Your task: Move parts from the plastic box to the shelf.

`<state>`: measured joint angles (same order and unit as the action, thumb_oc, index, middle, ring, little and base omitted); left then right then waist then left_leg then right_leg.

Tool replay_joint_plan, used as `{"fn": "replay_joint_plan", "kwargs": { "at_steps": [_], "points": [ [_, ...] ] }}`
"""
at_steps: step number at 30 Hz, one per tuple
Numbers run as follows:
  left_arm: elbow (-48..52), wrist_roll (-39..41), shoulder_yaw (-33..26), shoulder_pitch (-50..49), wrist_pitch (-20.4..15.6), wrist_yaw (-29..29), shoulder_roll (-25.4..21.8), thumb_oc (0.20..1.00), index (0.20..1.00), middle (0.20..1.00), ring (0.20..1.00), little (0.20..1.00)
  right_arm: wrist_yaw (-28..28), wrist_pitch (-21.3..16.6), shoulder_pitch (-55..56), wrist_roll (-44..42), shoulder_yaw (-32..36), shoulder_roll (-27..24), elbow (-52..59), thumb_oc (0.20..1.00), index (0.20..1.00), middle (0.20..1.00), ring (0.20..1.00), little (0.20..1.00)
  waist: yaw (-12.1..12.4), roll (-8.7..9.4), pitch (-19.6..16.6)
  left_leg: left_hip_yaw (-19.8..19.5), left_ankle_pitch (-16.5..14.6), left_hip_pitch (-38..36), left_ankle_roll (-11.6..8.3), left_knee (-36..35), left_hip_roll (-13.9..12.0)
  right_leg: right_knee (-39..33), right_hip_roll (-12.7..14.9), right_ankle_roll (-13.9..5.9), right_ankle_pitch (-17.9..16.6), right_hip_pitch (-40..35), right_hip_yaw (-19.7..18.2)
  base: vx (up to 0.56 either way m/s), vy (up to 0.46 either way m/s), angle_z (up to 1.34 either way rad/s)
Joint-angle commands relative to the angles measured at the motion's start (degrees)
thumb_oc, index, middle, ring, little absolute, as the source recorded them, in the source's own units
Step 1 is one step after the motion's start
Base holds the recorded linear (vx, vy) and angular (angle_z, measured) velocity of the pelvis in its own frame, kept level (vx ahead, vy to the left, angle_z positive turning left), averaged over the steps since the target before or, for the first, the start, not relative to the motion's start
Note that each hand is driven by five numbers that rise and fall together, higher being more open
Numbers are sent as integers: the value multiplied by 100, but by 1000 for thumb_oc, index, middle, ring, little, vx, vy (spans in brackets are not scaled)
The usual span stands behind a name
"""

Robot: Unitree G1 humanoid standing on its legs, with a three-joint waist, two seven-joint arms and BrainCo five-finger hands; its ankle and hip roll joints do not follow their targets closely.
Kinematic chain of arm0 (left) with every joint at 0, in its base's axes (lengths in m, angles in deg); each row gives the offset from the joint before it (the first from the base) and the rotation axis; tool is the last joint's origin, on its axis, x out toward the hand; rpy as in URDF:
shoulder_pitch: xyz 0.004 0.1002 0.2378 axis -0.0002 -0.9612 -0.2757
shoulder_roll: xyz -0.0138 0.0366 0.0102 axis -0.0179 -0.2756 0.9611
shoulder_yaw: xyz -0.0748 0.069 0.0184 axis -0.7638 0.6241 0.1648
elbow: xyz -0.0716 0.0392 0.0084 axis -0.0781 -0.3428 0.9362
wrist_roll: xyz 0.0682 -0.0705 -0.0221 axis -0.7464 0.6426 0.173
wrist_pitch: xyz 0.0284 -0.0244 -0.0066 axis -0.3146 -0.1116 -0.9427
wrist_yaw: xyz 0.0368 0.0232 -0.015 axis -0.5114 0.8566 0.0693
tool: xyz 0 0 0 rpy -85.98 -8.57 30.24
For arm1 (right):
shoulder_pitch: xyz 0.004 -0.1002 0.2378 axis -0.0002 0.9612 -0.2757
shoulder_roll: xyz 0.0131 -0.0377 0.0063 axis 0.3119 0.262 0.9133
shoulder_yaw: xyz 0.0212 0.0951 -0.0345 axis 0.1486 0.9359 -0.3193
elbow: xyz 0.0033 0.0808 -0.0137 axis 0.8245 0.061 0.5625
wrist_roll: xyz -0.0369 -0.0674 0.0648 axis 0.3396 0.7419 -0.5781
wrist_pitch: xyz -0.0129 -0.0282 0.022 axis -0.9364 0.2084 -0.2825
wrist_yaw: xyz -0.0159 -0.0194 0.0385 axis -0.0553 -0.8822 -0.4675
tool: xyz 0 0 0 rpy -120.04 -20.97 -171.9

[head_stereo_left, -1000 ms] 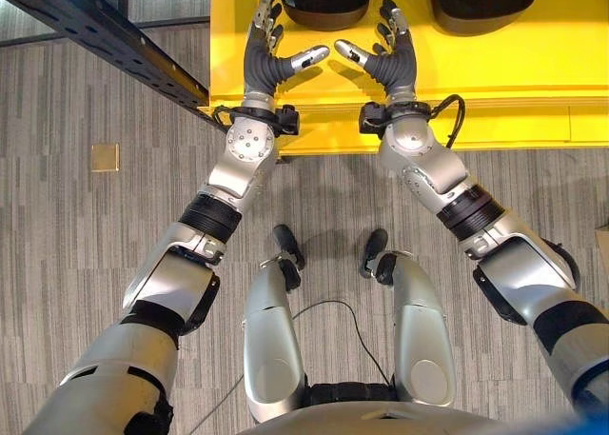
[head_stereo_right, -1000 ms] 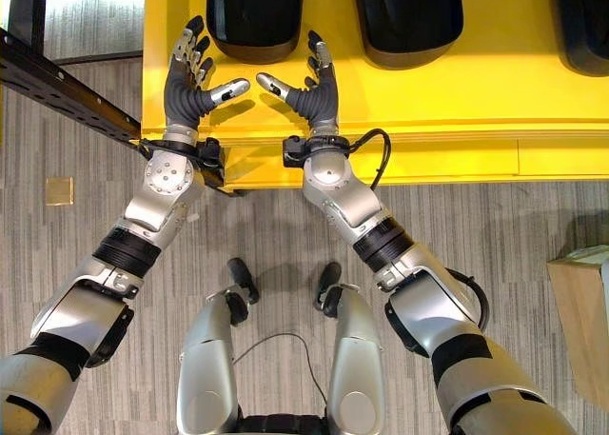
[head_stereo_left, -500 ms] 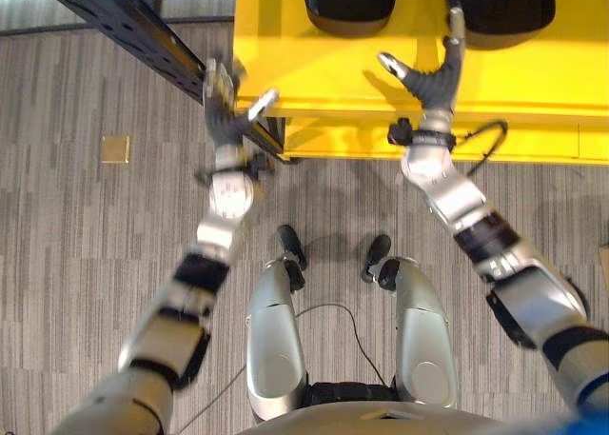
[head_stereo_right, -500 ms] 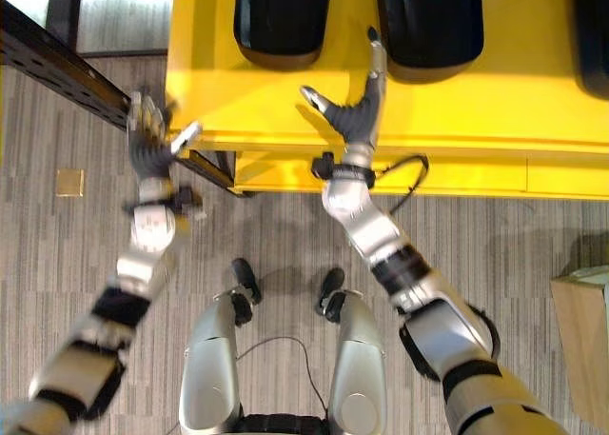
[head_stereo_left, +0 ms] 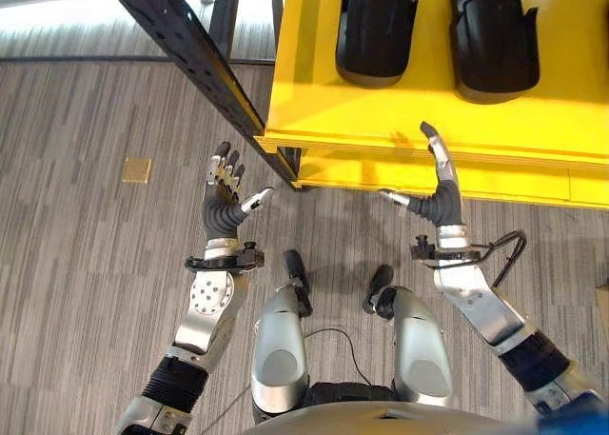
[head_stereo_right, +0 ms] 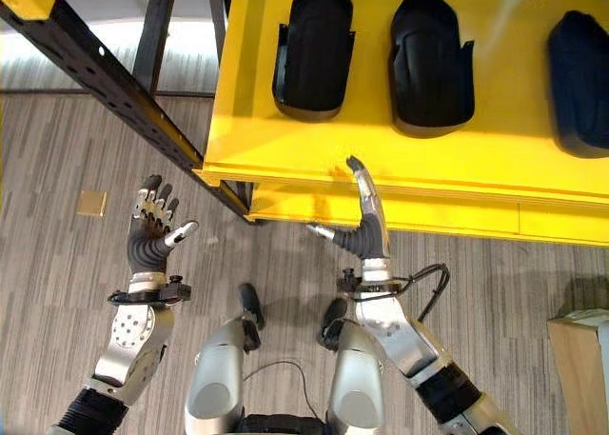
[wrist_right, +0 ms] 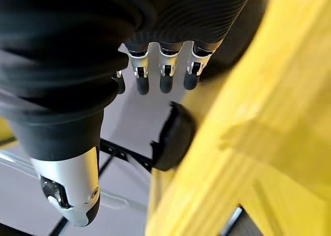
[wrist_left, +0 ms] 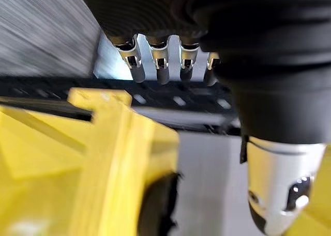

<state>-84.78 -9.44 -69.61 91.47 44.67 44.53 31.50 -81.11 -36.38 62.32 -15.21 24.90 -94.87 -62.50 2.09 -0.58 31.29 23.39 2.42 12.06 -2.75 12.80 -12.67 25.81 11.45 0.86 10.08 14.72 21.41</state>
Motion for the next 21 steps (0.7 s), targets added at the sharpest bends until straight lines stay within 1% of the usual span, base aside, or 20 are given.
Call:
{"fn": "replay_joint_plan", "kwargs": {
  "at_steps": [1, 4, 5, 6, 7, 8, 9, 11, 13, 16, 21],
  "points": [
    [327, -17, 217, 47, -363, -445, -80, 1000, 1000, 1000, 1000, 1000, 193, -570, -427, 98, 87, -58, 74, 1000, 1000, 1000, 1000, 1000, -26, -25, -563, -249, -290, -218, -300, 194, -206, -289, 164, -622, -152, -284, -76, 70, 20, -15],
    [278, 136, 279, -142, -257, -687, -123, 1000, 1000, 1000, 1000, 1000, 187, -692, -283, 328, 17, -173, -99, 1000, 1000, 1000, 1000, 1000, -40, -23, -744, -189, -203, -484, -346, -54, -202, -664, 133, -657, -262, -590, -34, 87, 10, -12],
    [262, 189, 285, -216, -131, -742, -145, 1000, 1000, 1000, 1000, 1000, 198, -709, -236, 396, -4, -223, -162, 1000, 1000, 1000, 1000, 1000, -39, -19, -841, -158, -163, -604, -372, -181, -194, -847, 136, -683, -315, -729, 0, 95, 4, -9],
    [244, 226, 278, -280, -78, -792, -158, 1000, 1000, 1000, 1000, 1000, 240, -695, -199, 397, -6, -241, -199, 1000, 1000, 1000, 1000, 1000, -37, -17, -904, -145, -131, -682, -391, -266, -196, -965, 135, -696, -357, -823, 24, 169, 2, -6],
    [198, 315, 250, -473, 167, -961, -167, 1000, 1000, 1000, 1000, 1000, 422, -566, -81, 37, -15, -263, -351, 1000, 1000, 1000, 1000, 1000, -24, -3, -1077, -93, -40, -837, -448, -423, -220, -1251, 142, -730, -481, -1037, 81, 163, -2, -3],
    [173, 271, 235, -574, 256, -1045, -174, 1000, 1000, 1000, 1000, 1000, 439, -609, -27, 3, 1, -255, -482, 1000, 1000, 1000, 1000, 1000, -17, 1, -1153, -85, -7, -907, -463, -496, -240, -1360, 142, -739, -535, -1113, 93, 213, -2, -13],
    [104, 425, 192, -787, 488, -1198, -175, 1000, 1000, 1000, 1000, 1000, 578, -690, 174, -281, 109, -274, -584, 1000, 1000, 1000, 1000, 1000, -15, 6, -1299, -45, 74, -1029, -506, -644, -284, -1572, 168, -770, -660, -1263, 138, 141, 0, -11],
    [73, 417, 151, -904, 561, -1259, -157, 1000, 1000, 1000, 1000, 1000, 604, -723, 298, -359, 197, -278, -598, 1000, 1000, 1000, 1000, 1000, -18, 10, -1369, -28, 114, -1102, -525, -746, -299, -1676, 184, -804, -729, -1331, 153, 110, 10, -5],
    [-18, 450, 43, -1279, 668, -1463, -192, 1000, 1000, 1000, 1000, 1000, 674, -1002, 701, -326, 483, -319, -562, 1000, 1000, 1000, 1000, 1000, -46, 11, -1577, 76, 224, -1311, -574, -999, -343, -1859, 187, -846, -817, -1520, 199, 156, 24, -3],
    [-69, 405, 30, -1440, 675, -1556, -218, 1000, 1000, 1000, 1000, 1000, 652, -1072, 868, -372, 615, -324, -452, 1000, 1000, 1000, 1000, 1000, -57, 30, -1668, 139, 245, -1426, -579, -1078, -374, -1907, 168, -844, -801, -1651, 228, 73, -2, -6],
    [-66, 478, 60, -1459, 725, -1520, -250, 1000, 1000, 1000, 1000, 1000, 731, -1117, 810, -313, 580, -274, -437, 1000, 1000, 1000, 1000, 1000, -39, 52, -1741, 190, 219, -1548, -538, -1128, -347, -2017, 160, -861, -834, -1798, 279, 30, -9, -4]
  ]
}}
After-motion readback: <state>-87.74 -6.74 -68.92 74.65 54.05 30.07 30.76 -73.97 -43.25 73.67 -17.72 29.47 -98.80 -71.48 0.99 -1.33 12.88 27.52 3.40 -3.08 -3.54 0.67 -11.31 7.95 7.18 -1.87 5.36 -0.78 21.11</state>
